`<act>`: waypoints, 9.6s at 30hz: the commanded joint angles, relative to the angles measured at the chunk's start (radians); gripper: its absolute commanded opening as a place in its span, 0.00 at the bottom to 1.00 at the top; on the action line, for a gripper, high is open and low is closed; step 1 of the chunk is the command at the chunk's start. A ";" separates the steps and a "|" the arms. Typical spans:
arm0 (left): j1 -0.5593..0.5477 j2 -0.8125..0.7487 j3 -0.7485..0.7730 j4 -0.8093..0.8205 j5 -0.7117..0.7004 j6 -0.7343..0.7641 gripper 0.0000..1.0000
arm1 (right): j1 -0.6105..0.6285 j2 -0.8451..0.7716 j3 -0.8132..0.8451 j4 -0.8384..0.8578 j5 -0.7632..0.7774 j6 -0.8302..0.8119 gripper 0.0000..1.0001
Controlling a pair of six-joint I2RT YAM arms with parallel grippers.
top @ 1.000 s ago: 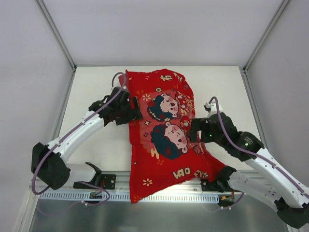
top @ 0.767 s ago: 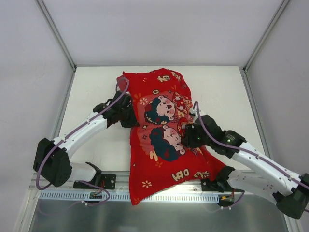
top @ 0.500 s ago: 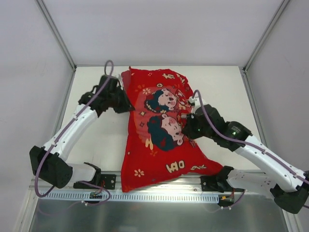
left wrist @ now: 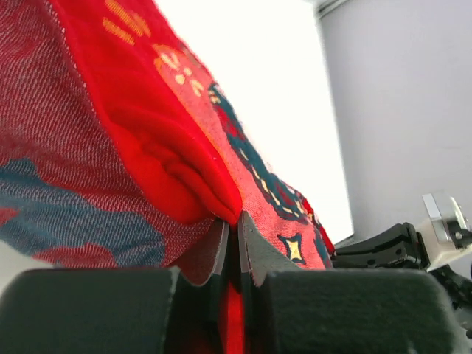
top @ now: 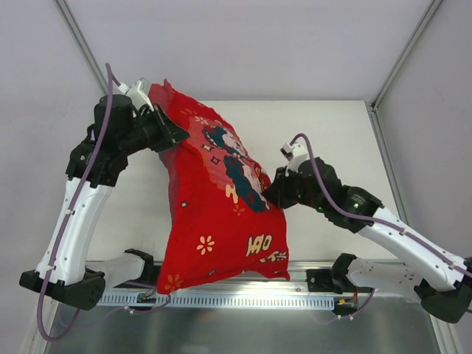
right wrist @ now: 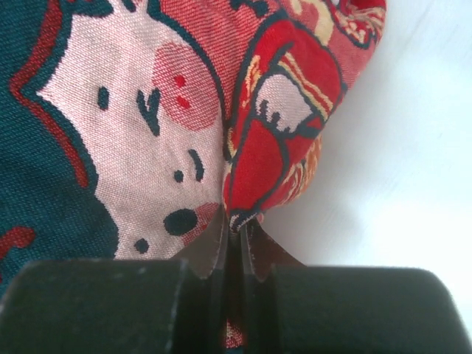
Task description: Remove the pillowcase from the pillow
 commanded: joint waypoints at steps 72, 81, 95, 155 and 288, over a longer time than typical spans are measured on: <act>-0.018 -0.216 -0.559 0.041 0.044 -0.055 0.99 | -0.125 0.185 0.233 -0.179 0.404 -0.112 0.99; 0.122 -0.256 -0.705 -0.121 -0.076 -0.203 0.99 | 0.273 0.625 0.558 -0.244 0.534 -0.087 1.00; 0.131 -0.259 -0.785 -0.101 -0.030 -0.201 0.99 | 0.310 1.023 0.815 -0.320 0.551 -0.070 0.75; 0.266 -0.467 -0.930 0.373 0.456 -0.329 0.00 | -0.158 0.195 0.035 -0.091 0.194 -0.021 0.01; 0.489 -0.087 -0.441 0.186 0.441 -0.198 0.00 | -0.052 -0.170 -0.299 -0.382 0.609 0.327 0.01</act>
